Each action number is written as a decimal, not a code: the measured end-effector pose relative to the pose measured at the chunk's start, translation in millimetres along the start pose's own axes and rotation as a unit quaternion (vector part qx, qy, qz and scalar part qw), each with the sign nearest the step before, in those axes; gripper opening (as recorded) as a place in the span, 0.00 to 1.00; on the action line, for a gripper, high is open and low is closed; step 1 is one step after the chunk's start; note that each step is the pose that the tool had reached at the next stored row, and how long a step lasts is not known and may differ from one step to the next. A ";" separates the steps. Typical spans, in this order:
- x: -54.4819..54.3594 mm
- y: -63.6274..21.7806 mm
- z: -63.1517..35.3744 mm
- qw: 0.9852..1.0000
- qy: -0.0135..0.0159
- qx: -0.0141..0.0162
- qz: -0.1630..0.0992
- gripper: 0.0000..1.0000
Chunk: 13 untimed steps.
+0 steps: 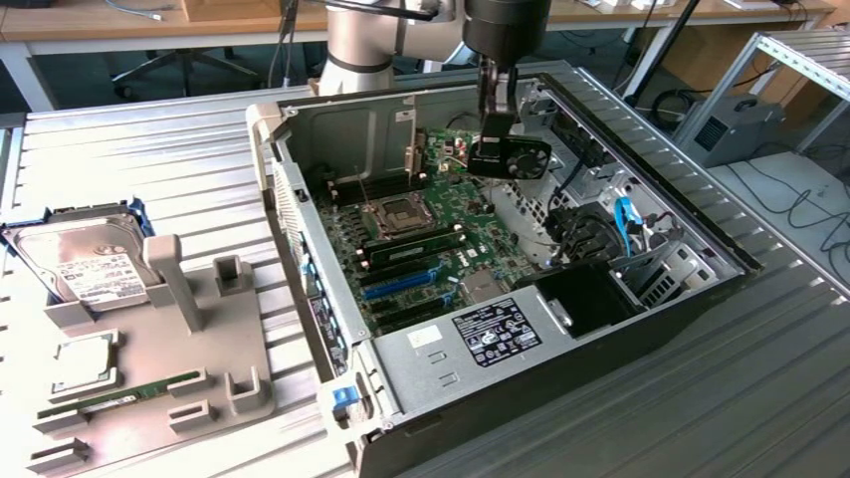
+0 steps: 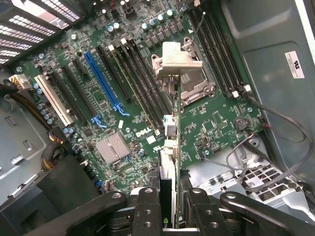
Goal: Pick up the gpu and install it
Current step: 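Insert the gpu into the slot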
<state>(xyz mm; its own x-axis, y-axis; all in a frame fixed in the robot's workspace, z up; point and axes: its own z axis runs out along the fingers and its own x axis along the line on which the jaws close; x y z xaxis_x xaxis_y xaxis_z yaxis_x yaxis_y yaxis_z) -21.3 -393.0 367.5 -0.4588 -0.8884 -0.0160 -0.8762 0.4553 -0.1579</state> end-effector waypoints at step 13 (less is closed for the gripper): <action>0.0 0.0 0.0 1.000 -0.001 0.000 -0.014 0.26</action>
<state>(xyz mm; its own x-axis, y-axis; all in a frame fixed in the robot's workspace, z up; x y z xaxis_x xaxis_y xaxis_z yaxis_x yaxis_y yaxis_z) -21.3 -393.0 367.5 -0.4344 -0.9006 -0.0143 -0.8883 0.4310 -0.1588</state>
